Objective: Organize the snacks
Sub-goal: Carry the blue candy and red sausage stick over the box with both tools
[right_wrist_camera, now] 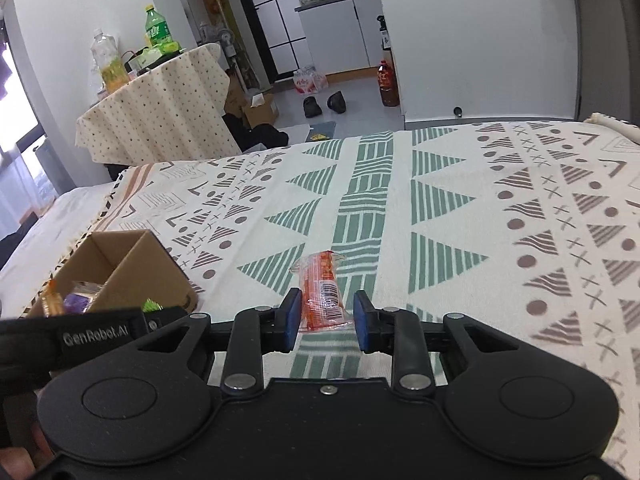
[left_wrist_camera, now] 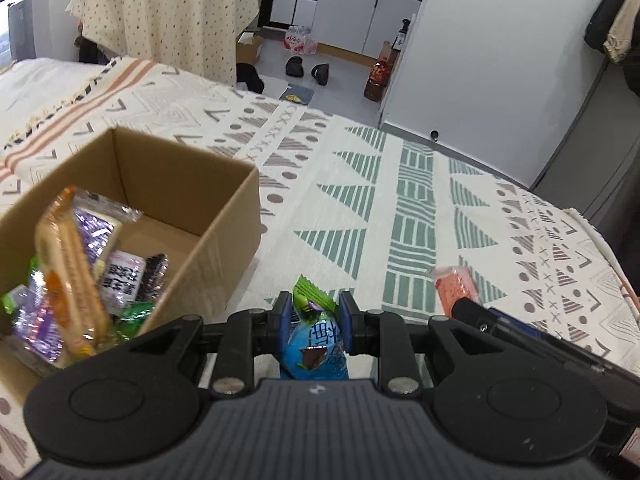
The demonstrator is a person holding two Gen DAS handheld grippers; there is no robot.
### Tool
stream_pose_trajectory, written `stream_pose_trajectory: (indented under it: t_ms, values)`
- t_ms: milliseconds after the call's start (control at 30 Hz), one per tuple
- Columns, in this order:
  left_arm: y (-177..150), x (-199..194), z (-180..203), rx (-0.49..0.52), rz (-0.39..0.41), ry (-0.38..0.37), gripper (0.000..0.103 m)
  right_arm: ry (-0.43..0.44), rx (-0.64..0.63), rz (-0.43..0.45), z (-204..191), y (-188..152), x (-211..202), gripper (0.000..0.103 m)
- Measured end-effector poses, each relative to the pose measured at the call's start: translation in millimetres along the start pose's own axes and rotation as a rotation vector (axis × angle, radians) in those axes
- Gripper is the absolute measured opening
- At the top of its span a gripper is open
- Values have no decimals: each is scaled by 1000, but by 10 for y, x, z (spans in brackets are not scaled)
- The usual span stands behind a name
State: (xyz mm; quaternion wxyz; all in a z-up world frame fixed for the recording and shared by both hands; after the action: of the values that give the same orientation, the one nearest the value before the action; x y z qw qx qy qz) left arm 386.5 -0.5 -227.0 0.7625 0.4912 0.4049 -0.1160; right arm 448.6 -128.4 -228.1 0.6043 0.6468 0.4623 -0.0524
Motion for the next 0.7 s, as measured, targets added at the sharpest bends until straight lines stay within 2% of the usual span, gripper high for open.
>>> stream_pose_trajectory:
  t_ms: [467,700]
  values:
    - [117,-782,-158,-49,7,-93,24,4,31,63,-211,-13,-698,27]
    - [196,-1214,-271,-33,27,-151,24,-12,45,75,-385,-92,-1074,27]
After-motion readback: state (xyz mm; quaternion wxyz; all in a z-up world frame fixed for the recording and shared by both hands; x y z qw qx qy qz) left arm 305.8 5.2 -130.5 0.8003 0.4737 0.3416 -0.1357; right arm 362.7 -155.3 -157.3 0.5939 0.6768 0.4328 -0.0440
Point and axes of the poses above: each gripper's, at about its wrist camera, not at the fingertips, and x roughly the way its jaws point, z to its right, y to its top, the point moved 10 cm from there along x, roughly the way its jaws point
